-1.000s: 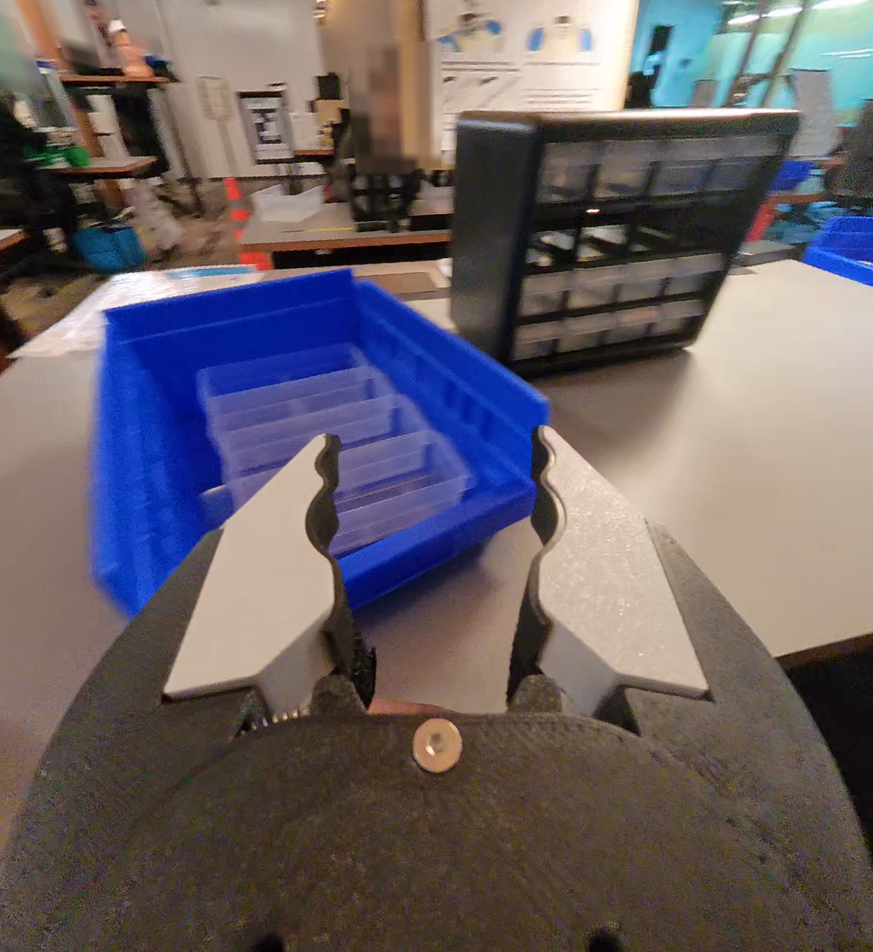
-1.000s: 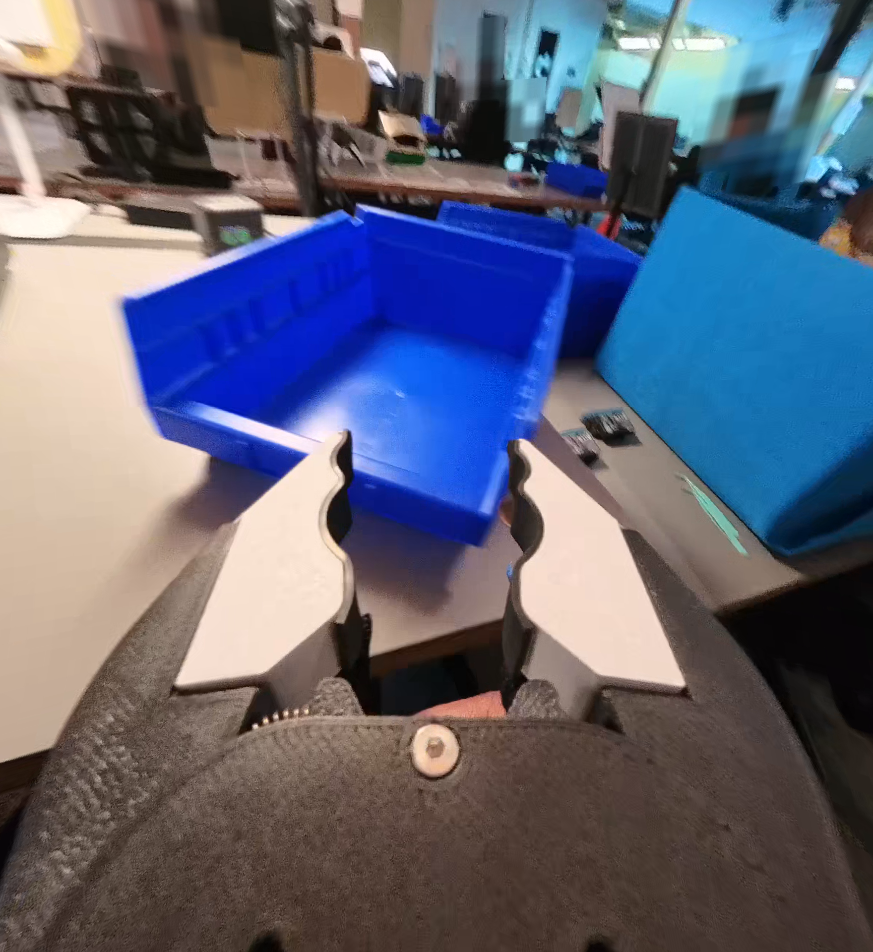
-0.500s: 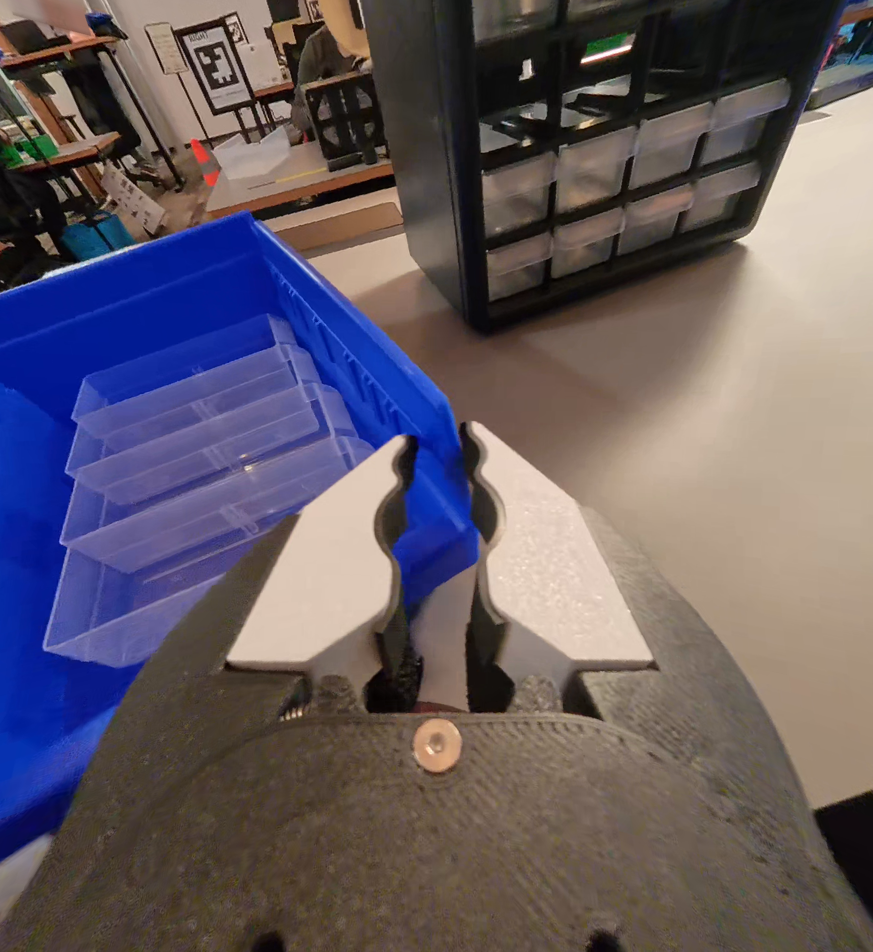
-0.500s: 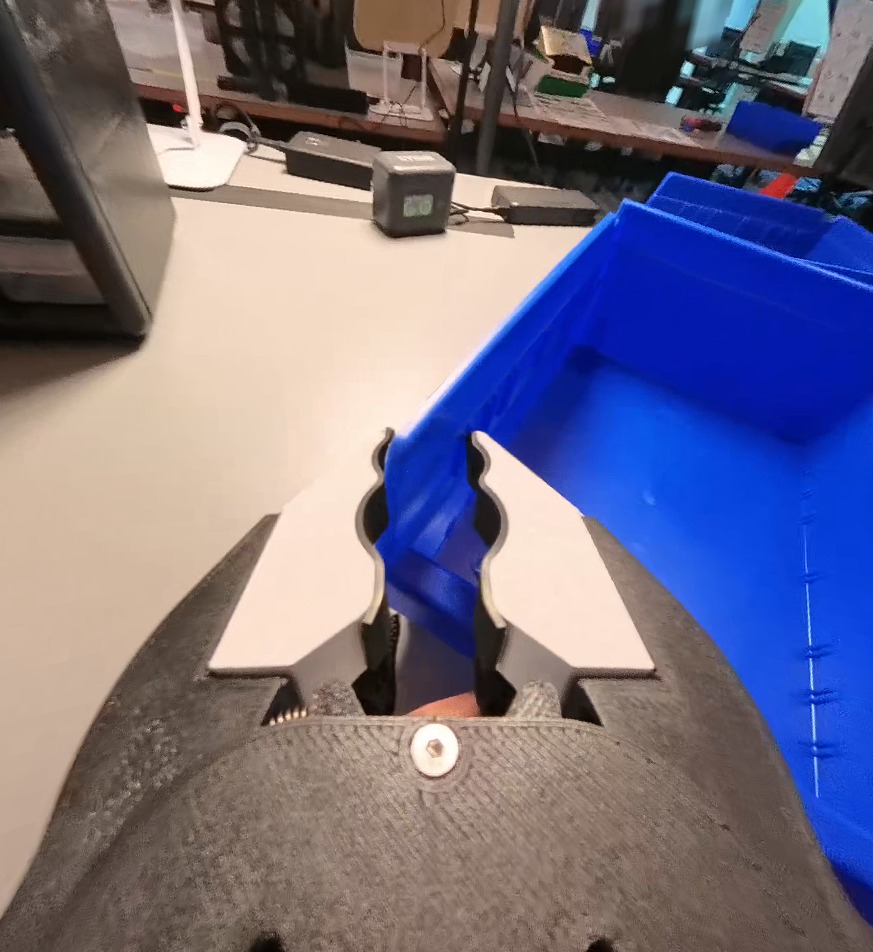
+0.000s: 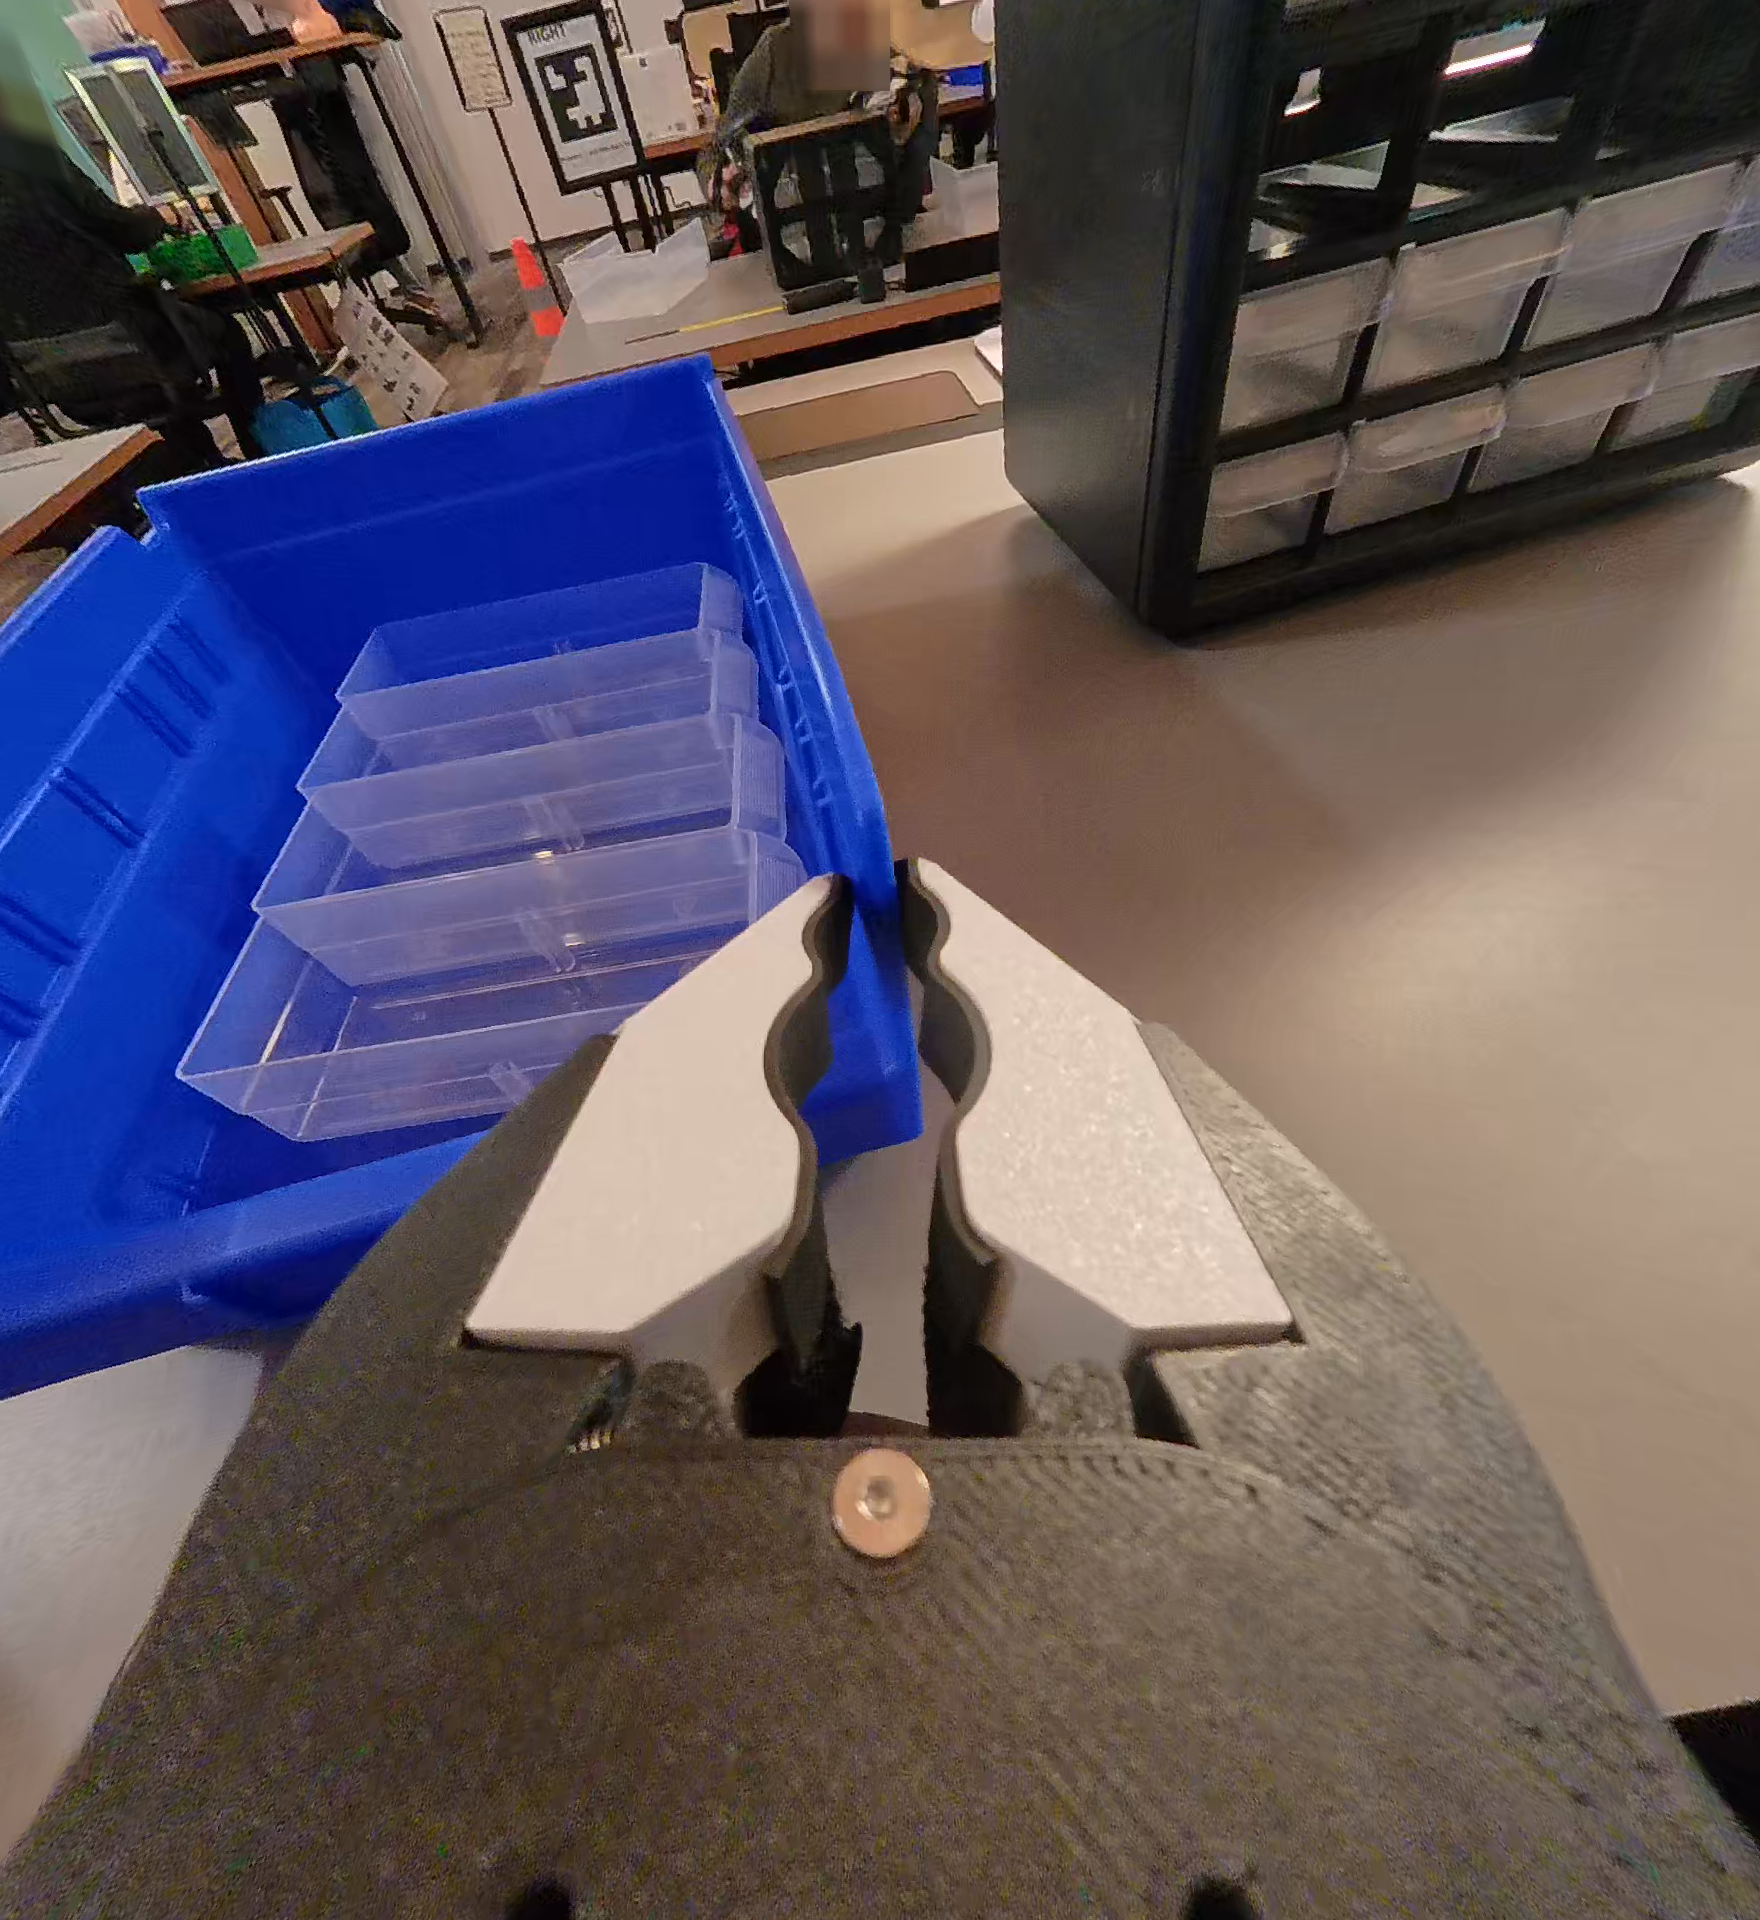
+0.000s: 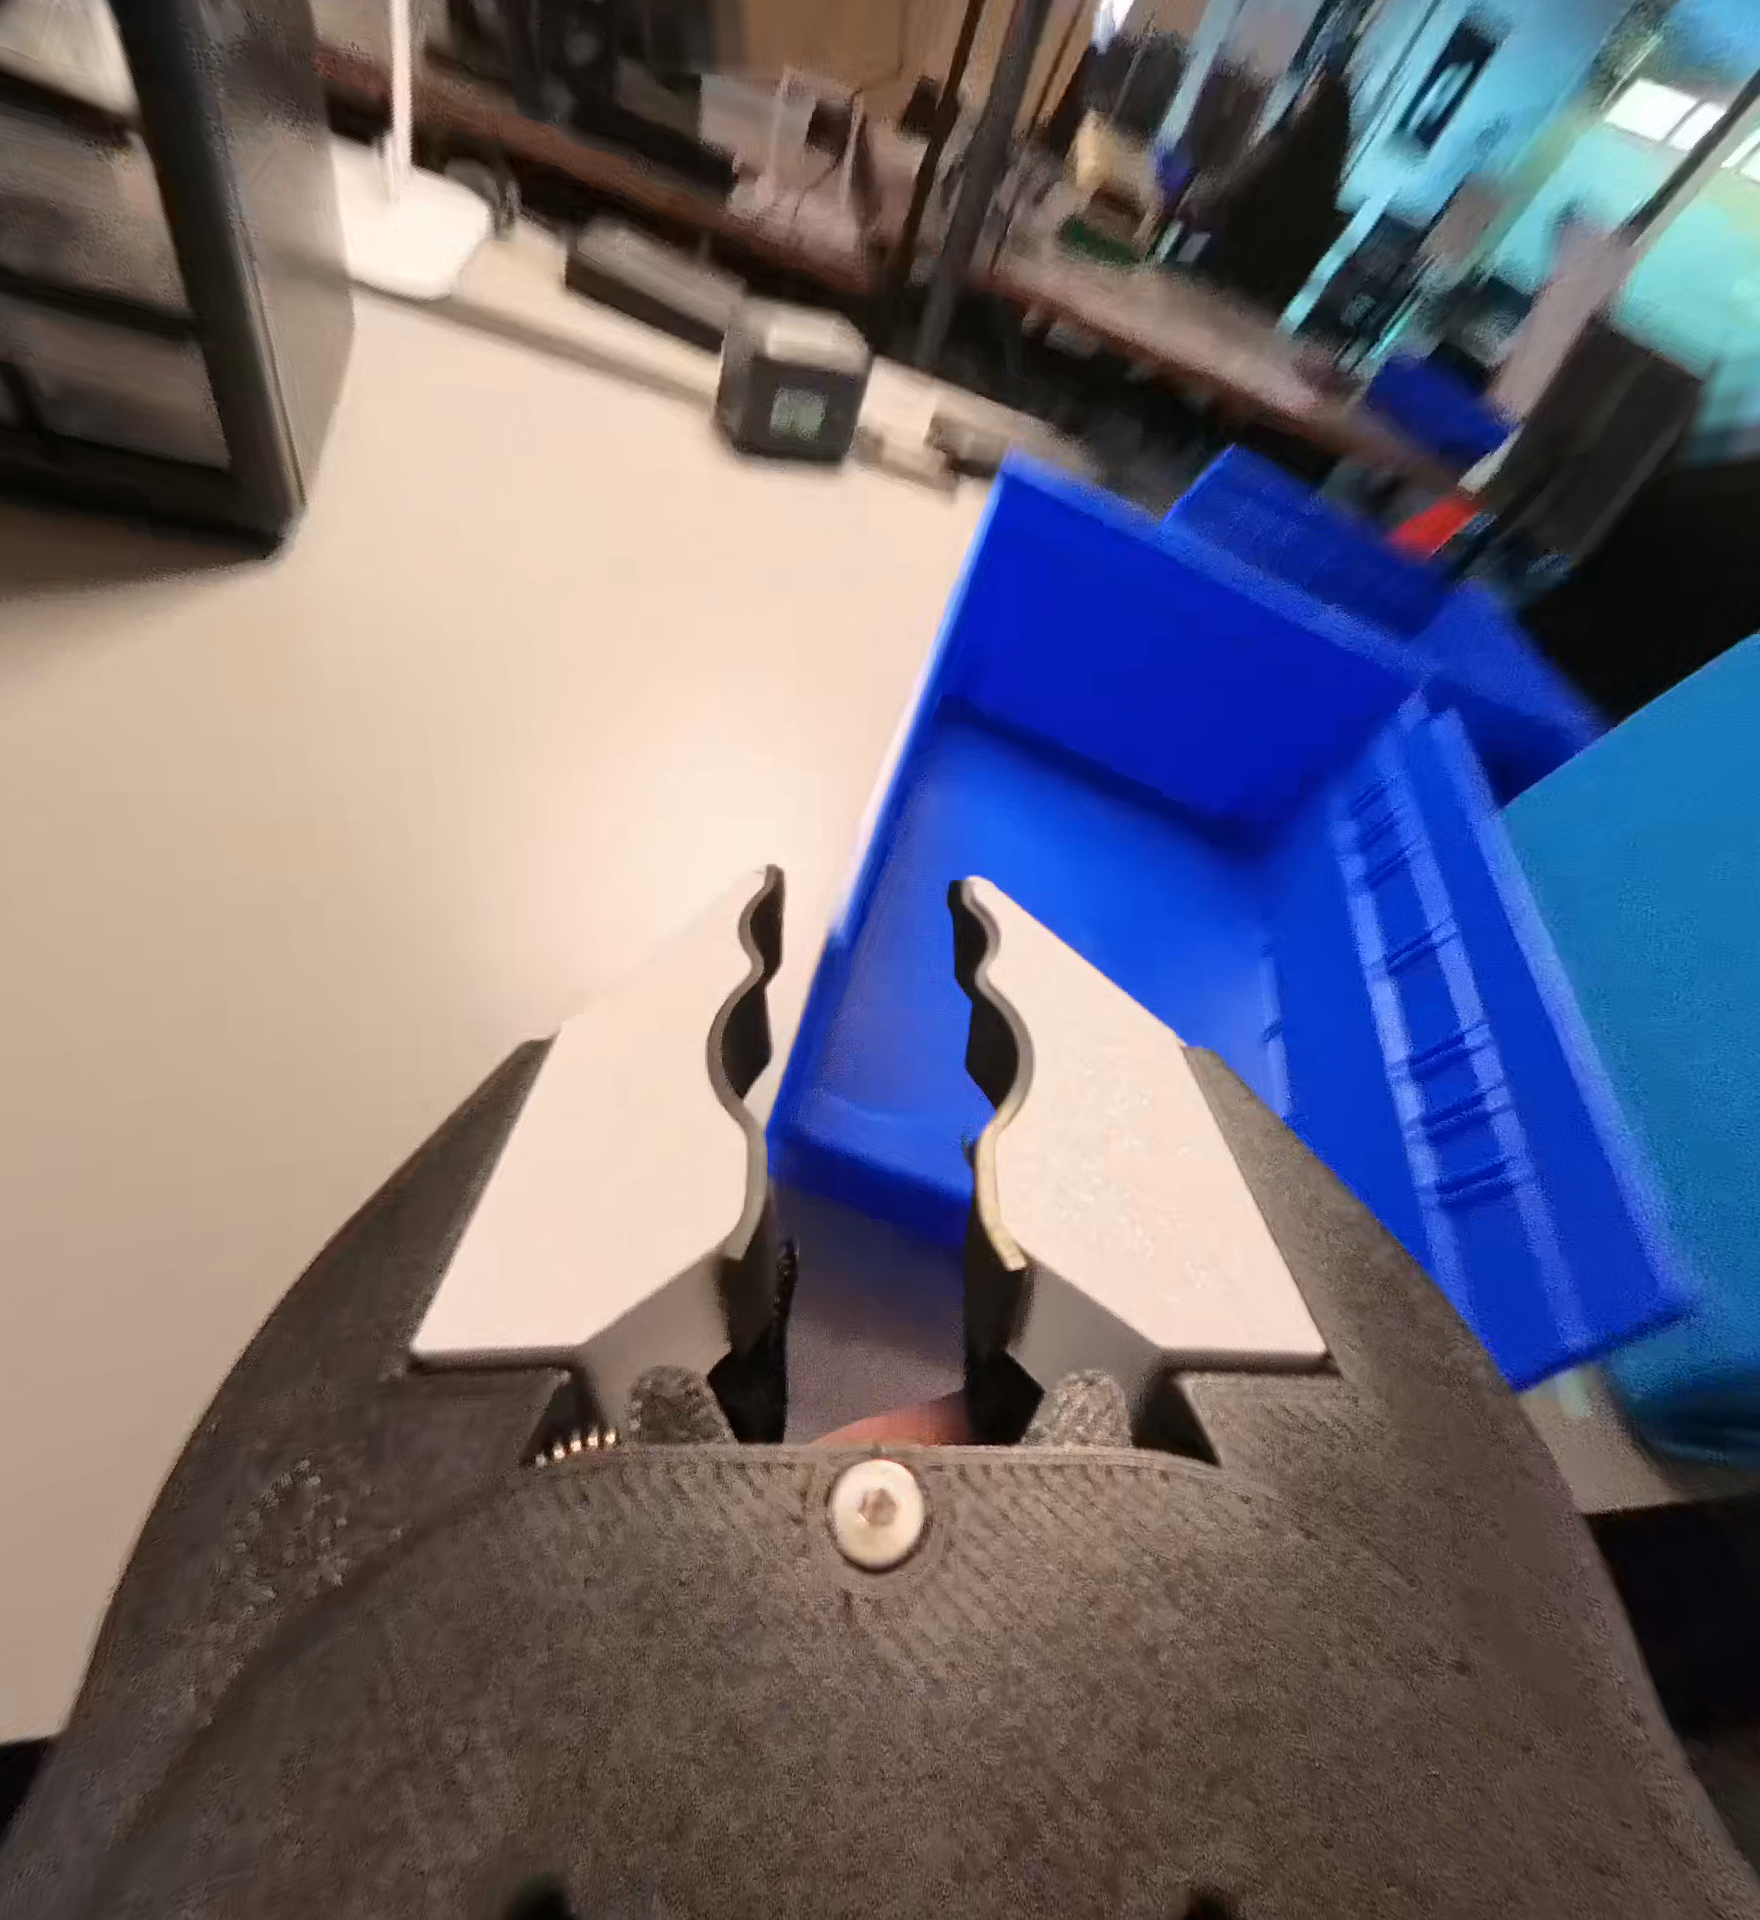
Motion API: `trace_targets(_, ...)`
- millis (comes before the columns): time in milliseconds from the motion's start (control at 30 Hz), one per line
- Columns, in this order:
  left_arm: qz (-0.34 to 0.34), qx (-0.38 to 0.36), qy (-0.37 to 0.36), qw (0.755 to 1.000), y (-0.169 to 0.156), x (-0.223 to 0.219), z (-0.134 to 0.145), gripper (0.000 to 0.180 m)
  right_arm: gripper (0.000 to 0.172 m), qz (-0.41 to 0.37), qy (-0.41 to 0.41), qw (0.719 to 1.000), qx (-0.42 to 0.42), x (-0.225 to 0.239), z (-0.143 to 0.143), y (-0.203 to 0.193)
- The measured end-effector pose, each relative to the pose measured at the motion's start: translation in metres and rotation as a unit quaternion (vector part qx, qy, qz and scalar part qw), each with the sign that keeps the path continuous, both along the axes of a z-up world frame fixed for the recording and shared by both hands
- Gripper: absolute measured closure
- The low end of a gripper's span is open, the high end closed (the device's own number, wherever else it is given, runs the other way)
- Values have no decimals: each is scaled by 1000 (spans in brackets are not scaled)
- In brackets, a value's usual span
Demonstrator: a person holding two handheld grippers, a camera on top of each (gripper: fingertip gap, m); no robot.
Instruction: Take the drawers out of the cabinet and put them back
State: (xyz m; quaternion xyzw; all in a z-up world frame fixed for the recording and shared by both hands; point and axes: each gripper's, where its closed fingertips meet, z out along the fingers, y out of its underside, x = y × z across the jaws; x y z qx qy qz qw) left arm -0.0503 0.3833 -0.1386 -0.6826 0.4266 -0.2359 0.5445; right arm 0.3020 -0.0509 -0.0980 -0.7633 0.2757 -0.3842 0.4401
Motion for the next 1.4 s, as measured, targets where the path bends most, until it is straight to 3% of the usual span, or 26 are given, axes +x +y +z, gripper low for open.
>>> trace_targets(100, -4, -3, -4, 1000, 0, 1, 0, 172, 135, 80, -38, 994, 67, -32, 53, 48)
trace_targets(200, -8, -4, -8, 1000, 0, 4, 0, 171, 128, 161, -19, 979, 120, -35, 72, 118)
trace_targets(300, -7, -5, -16, 1000, 0, 4, 0, 171, 113, 200, 33, 972, 123, -7, 52, 192)
trace_targets(367, -5, -4, -21, 1000, 0, 3, -1, 171, 108, 210, 81, 966, 131, 13, 34, 235)
trace_targets(467, -6, -6, -26, 1000, 0, 2, -1, 171, 108, 210, 85, 965, 131, 42, 21, 279)
trace_targets(500, -8, -9, -27, 1000, 0, 2, -1, 171, 112, 211, 88, 965, 131, 48, 18, 290)
trace_targets(567, -11, -12, -29, 999, -1, 1, -1, 171, 137, 201, 87, 966, 139, 56, 15, 301)
trace_targets(667, -12, -13, -30, 999, 0, 0, -1, 171, 149, 170, 71, 972, 147, 57, 14, 296)
trace_targets(900, -9, -15, -31, 999, 1, -1, -1, 171, 144, 200, 58, 970, 125, 28, 12, 285)
trace_targets(967, -6, -12, -29, 999, 2, -1, -1, 171, 119, 212, 71, 971, 86, 11, 8, 268)
trace_targets(1033, -3, -10, -28, 1000, 3, -1, -1, 171, 96, 228, 69, 970, 43, -12, 2, 237)
trace_targets(1067, -1, -9, -27, 1000, 4, -1, -1, 172, 92, 218, 55, 974, 35, -19, 3, 215)
trace_targets(1233, 6, -1, -23, 1000, 5, -2, -2, 172, 91, 61, -55, 997, 2, -14, 19, 75)
trace_targets(1333, 8, -1, -21, 1000, 5, -1, -2, 172, 84, -9, -8, 1000, -11, 3, -5, 15)
trace_targets(1400, 9, -1, -20, 1000, 6, 0, -2, 172, 91, -4, 45, 999, -1, 11, -27, 4)
